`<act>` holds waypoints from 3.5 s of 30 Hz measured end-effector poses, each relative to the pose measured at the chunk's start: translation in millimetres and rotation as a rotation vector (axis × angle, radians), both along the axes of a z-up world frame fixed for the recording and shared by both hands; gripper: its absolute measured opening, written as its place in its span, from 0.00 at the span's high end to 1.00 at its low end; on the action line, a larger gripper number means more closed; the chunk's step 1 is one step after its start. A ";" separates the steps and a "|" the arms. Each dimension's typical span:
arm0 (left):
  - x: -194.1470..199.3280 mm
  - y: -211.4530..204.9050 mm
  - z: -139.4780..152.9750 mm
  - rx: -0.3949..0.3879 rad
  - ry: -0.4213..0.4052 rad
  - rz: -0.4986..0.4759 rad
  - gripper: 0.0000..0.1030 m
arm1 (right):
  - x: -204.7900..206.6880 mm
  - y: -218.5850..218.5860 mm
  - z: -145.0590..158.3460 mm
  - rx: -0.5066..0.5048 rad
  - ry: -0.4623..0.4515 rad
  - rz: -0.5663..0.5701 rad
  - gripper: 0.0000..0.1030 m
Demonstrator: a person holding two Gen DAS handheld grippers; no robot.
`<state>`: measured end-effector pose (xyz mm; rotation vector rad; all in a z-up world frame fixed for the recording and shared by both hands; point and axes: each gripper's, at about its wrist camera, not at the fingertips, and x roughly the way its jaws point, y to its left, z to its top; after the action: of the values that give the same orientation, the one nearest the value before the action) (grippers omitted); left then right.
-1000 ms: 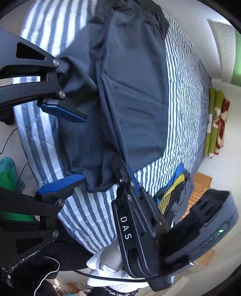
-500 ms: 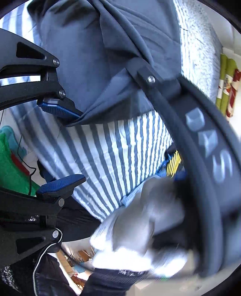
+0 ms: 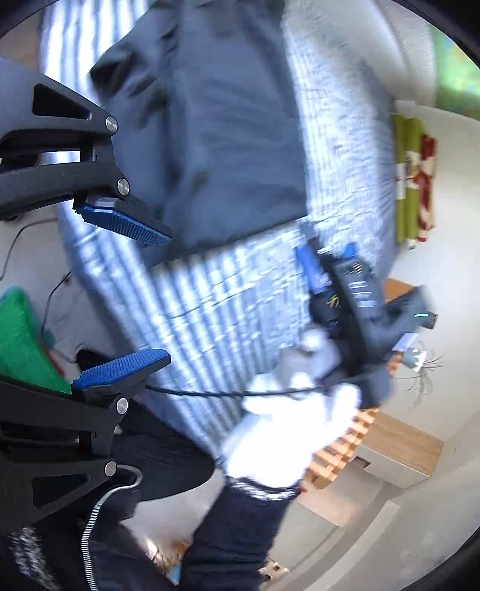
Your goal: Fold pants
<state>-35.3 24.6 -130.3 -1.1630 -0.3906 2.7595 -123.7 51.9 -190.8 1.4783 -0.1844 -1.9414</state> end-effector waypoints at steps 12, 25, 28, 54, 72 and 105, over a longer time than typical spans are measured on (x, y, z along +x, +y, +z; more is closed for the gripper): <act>-35.2 -10.2 -81.4 -0.022 -0.295 0.094 0.39 | -75.1 22.9 -63.3 -0.027 -0.122 -0.214 0.60; -112.4 28.6 -84.5 -0.323 -0.430 0.221 0.38 | -89.5 34.4 -83.4 -0.174 -0.194 -0.234 0.60; -115.9 24.2 -95.3 -0.342 -0.441 0.213 0.58 | -91.9 18.7 -82.7 -0.172 -0.189 -0.205 0.62; -147.8 99.8 10.3 0.018 -0.228 -0.017 0.95 | -45.6 138.8 9.7 -0.243 -0.053 -0.368 0.98; -67.4 -63.8 34.6 0.189 -0.102 0.171 0.95 | -35.1 78.6 80.2 -0.109 0.027 -0.327 0.98; 65.5 -312.3 -50.7 0.215 -0.139 0.656 0.55 | -103.8 -101.2 40.7 -0.024 0.054 -0.065 0.65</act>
<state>30.2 -287.7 -181.0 -1.3615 -1.2515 3.0338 -227.5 -49.3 -150.2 1.4190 -0.2333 -2.0220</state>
